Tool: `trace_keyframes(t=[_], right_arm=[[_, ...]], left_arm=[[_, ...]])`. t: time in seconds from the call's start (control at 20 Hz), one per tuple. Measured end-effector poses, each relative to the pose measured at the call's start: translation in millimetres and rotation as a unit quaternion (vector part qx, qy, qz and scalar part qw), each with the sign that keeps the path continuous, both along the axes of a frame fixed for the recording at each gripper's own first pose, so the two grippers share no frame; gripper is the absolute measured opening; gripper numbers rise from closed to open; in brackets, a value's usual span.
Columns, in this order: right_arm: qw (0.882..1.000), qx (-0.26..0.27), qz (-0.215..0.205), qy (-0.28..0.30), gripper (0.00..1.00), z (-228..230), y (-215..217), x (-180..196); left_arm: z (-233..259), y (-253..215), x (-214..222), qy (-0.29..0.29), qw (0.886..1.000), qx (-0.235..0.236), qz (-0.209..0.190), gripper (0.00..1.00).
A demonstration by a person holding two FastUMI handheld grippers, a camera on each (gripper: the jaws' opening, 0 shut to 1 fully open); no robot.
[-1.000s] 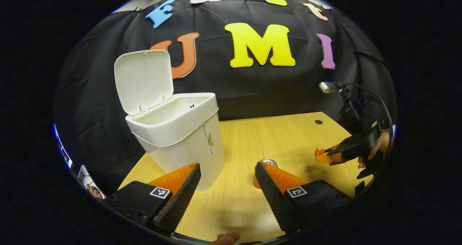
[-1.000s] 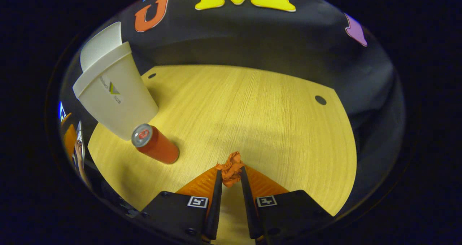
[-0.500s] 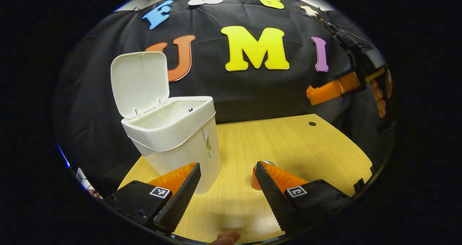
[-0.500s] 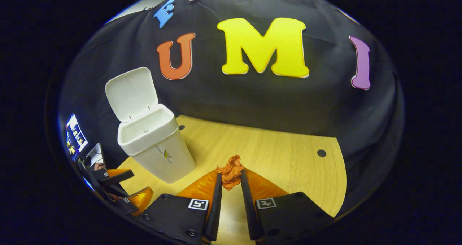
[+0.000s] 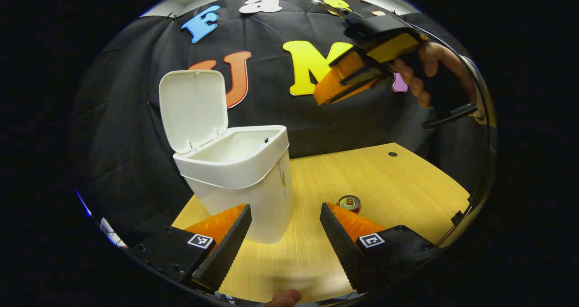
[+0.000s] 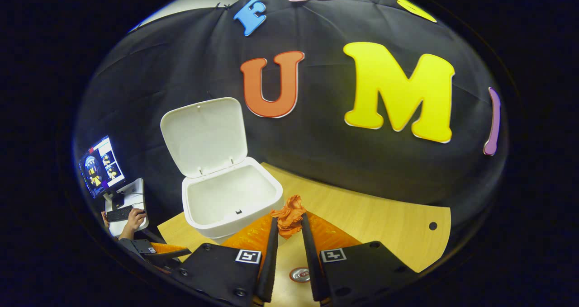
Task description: Press the lid of the desktop garbage bin to open it, pick up the crumpled paper on the desktop and throw it into the bin, then pick up the pop can on the desktop and drop it into the bin, and finally close the garbage bin lid.
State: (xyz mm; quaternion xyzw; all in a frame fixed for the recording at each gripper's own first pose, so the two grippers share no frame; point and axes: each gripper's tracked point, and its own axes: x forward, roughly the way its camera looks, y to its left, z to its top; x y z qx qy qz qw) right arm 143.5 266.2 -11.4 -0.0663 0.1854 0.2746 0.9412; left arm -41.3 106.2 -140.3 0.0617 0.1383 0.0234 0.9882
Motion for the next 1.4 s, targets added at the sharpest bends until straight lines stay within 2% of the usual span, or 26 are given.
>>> trace_keyframes(t=[0.3, 0.6, 0.65, 0.7, 0.75, 0.85, 0.9, 1.05, 1.1, 1.15, 1.25, 1.4], right_arm=[[0.999, -0.02, 0.041, -0.001, 0.33, -13, 84, 8], [0.998, -0.032, 0.049, 0.019, 0.33, -37, 122, 11], [0.998, -0.032, 0.054, 0.02, 0.31, -39, 127, 9], [0.998, -0.03, 0.06, 0.021, 0.39, -39, 131, 7], [0.998, -0.031, 0.06, 0.019, 0.36, -39, 132, 7], [0.997, -0.024, 0.067, 0.02, 0.46, -38, 137, 4], [0.997, -0.022, 0.069, 0.018, 0.62, -36, 138, 1], [0.997, -0.016, 0.072, 0.012, 0.72, -30, 135, -4], [0.997, -0.012, 0.075, 0.011, 0.8, -27, 135, -7], [0.997, -0.009, 0.076, 0.009, 0.83, -24, 132, -10], [0.997, -0.007, 0.075, -0.003, 0.95, -17, 124, -13], [0.998, 0.001, 0.061, -0.018, 0.96, -2, 103, -17]], left_arm=[[-12, 7, -8, 0.005, 0.999, -0.039, 0.003, 1.0], [-18, 12, -13, 0.005, 0.999, -0.042, -0.003, 1.0], [-20, 12, -14, 0.007, 0.999, -0.048, 0.0, 1.0], [-22, 12, -14, 0.009, 0.999, -0.052, 0.001, 1.0], [-24, 12, -15, 0.011, 0.998, -0.055, 0.002, 1.0], [-25, 10, -18, 0.013, 0.998, -0.058, 0.001, 1.0], [-25, 10, -18, 0.014, 0.998, -0.059, 0.001, 1.0], [-26, 10, -17, 0.015, 0.998, -0.058, -0.002, 1.0], [-28, 8, -16, 0.017, 0.998, -0.06, -0.005, 1.0], [-30, 5, -15, 0.019, 0.998, -0.06, -0.009, 1.0], [-33, -1, -14, 0.022, 0.998, -0.056, -0.019, 1.0], [-36, -10, -10, 0.023, 0.998, -0.041, -0.032, 1.0]])
